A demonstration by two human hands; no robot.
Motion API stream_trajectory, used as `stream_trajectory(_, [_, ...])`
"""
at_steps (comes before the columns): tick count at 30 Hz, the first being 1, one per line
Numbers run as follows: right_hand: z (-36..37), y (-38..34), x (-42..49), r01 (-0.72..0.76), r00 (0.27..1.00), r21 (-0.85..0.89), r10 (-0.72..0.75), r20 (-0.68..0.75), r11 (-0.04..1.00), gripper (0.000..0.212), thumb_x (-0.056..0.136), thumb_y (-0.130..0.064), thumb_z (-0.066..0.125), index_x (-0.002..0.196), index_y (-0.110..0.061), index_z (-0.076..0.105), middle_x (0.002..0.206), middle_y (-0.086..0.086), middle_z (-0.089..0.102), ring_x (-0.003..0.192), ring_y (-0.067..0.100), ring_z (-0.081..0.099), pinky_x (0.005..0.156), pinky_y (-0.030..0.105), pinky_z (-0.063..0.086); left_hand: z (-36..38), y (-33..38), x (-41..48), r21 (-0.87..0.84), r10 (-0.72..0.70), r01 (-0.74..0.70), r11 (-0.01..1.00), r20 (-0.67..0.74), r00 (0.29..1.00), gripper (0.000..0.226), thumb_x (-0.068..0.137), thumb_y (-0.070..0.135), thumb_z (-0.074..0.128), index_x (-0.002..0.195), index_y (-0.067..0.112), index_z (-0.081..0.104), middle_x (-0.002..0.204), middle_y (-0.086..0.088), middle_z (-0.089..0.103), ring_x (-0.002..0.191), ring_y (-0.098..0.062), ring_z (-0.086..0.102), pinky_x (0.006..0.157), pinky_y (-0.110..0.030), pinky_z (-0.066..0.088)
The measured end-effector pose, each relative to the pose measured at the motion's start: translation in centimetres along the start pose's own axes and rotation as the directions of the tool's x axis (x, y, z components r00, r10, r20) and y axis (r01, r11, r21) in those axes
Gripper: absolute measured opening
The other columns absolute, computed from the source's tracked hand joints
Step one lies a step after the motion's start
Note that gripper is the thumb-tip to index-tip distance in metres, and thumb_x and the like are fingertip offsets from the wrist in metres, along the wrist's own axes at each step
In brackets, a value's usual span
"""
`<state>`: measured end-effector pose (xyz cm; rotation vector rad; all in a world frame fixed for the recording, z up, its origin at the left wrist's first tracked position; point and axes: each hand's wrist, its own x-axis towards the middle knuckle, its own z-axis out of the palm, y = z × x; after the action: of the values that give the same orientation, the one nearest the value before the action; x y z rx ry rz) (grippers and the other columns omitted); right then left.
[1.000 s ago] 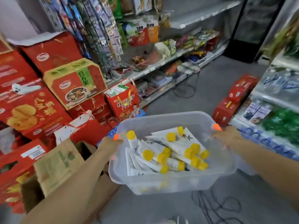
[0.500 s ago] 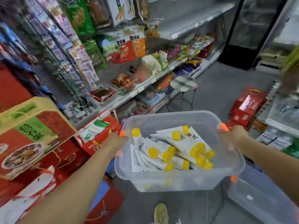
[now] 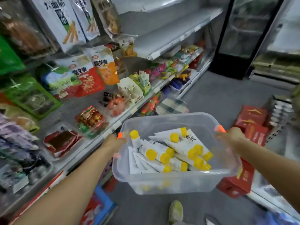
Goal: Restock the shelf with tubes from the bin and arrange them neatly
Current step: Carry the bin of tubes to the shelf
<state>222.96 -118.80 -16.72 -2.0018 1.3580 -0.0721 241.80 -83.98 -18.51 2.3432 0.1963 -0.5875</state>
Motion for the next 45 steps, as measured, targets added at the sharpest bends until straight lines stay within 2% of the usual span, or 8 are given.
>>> stream_trajectory(8, [-0.7, -10.8, 20.1, 0.067, 0.995, -0.033, -0.065, 0.072, 0.997, 0.042, 0.086, -0.033, 0.066, 0.061, 0.0, 0.059, 0.065, 0.019, 0.059, 0.062, 0.03, 0.057, 0.055, 0.034, 0.04, 5.5, 12.6, 15.0, -0.086, -0.089, 0.09, 0.992, 0.013, 0.996, 0.022, 0.088, 0.024, 0.06, 0.075, 0.008, 0.054, 0.071, -0.012, 0.053, 0.062, -0.023, 0.05, 0.049, -0.026, 0.033])
stream_trajectory(13, [1.1, -17.5, 32.2, 0.096, 0.988, -0.094, -0.084, 0.126, 0.991, 0.039, 0.086, -0.034, 0.065, 0.064, -0.001, 0.062, 0.067, 0.021, 0.063, 0.065, 0.035, 0.063, 0.061, 0.036, 0.048, 9.2, 17.4, 24.6, -0.178, -0.147, 0.157, 0.971, 0.069, 0.987, 0.044, 0.082, 0.026, 0.064, 0.113, -0.004, 0.059, 0.096, -0.023, 0.063, 0.087, -0.035, 0.065, 0.064, -0.034, 0.049])
stream_trajectory(18, [4.3, -23.6, 44.3, 0.146, 0.969, -0.2, -0.099, 0.225, 0.969, 0.031, 0.085, -0.023, 0.067, 0.061, -0.005, 0.059, 0.053, 0.012, 0.055, 0.055, 0.026, 0.054, 0.051, 0.027, 0.039, 13.0, 22.0, 32.2, -0.229, -0.213, 0.223, 0.948, 0.069, 0.975, 0.034, 0.086, 0.021, 0.06, 0.104, -0.008, 0.062, 0.08, -0.024, 0.059, 0.078, -0.034, 0.062, 0.062, -0.03, 0.043])
stream_trajectory(22, [7.3, -27.3, 52.5, 0.202, 0.943, -0.273, -0.111, 0.315, 0.94, 0.028, 0.083, -0.013, 0.067, 0.058, -0.007, 0.056, 0.051, 0.01, 0.052, 0.049, 0.022, 0.05, 0.05, 0.026, 0.037, 16.4, 24.8, 36.8, -0.325, -0.314, 0.307, 0.894, 0.034, 0.949, 0.017, 0.088, 0.017, 0.06, 0.072, 0.014, 0.058, 0.076, -0.013, 0.057, 0.073, -0.027, 0.056, 0.069, -0.035, 0.048])
stream_trajectory(27, [11.6, -31.5, 61.3, 0.318, 0.889, -0.339, -0.155, 0.43, 0.885, 0.027, 0.082, -0.014, 0.068, 0.057, -0.009, 0.058, 0.051, 0.009, 0.055, 0.052, 0.024, 0.053, 0.059, 0.031, 0.043, 20.7, 26.4, 41.6, -0.404, -0.413, 0.367, 0.838, -0.03, 0.91, 0.01, 0.079, 0.017, 0.065, 0.086, 0.01, 0.065, 0.083, -0.019, 0.067, 0.077, -0.035, 0.066, 0.065, -0.043, 0.055])
stream_trajectory(36, [20.1, -35.4, 72.6, 0.439, 0.74, -0.27, -0.175, 0.649, 0.857, 0.023, 0.082, 0.001, 0.065, 0.061, -0.005, 0.058, 0.039, 0.003, 0.052, 0.026, 0.005, 0.047, 0.029, 0.012, 0.034, 27.9, 28.5, 45.7, -0.429, -0.654, 0.539, 0.725, -0.182, 0.734, 0.03, 0.088, 0.022, 0.066, 0.104, -0.004, 0.067, 0.107, -0.026, 0.066, 0.102, -0.038, 0.063, 0.085, -0.039, 0.048])
stream_trajectory(42, [25.3, -34.6, 75.4, 0.581, 0.672, -0.301, -0.238, 0.701, 0.756, 0.019, 0.079, 0.0, 0.061, 0.063, -0.009, 0.056, 0.075, 0.019, 0.062, 0.069, 0.029, 0.06, 0.07, 0.038, 0.052, 30.5, 27.0, 47.2, -0.453, -0.722, 0.584, 0.673, -0.234, 0.651, 0.026, 0.087, 0.013, 0.063, 0.108, -0.003, 0.063, 0.109, -0.027, 0.066, 0.099, -0.041, 0.064, 0.083, -0.043, 0.053])
stream_trajectory(45, [25.1, -34.5, 75.4, 0.612, 0.621, -0.283, -0.227, 0.75, 0.738, 0.009, 0.078, -0.005, 0.062, 0.086, 0.0, 0.066, 0.085, 0.022, 0.065, 0.082, 0.036, 0.066, 0.08, 0.045, 0.056, 30.4, 28.5, 46.5, -0.465, -0.733, 0.59, 0.66, -0.231, 0.639, 0.027, 0.088, 0.01, 0.059, 0.113, -0.001, 0.061, 0.109, -0.028, 0.065, 0.1, -0.041, 0.063, 0.083, -0.042, 0.05])
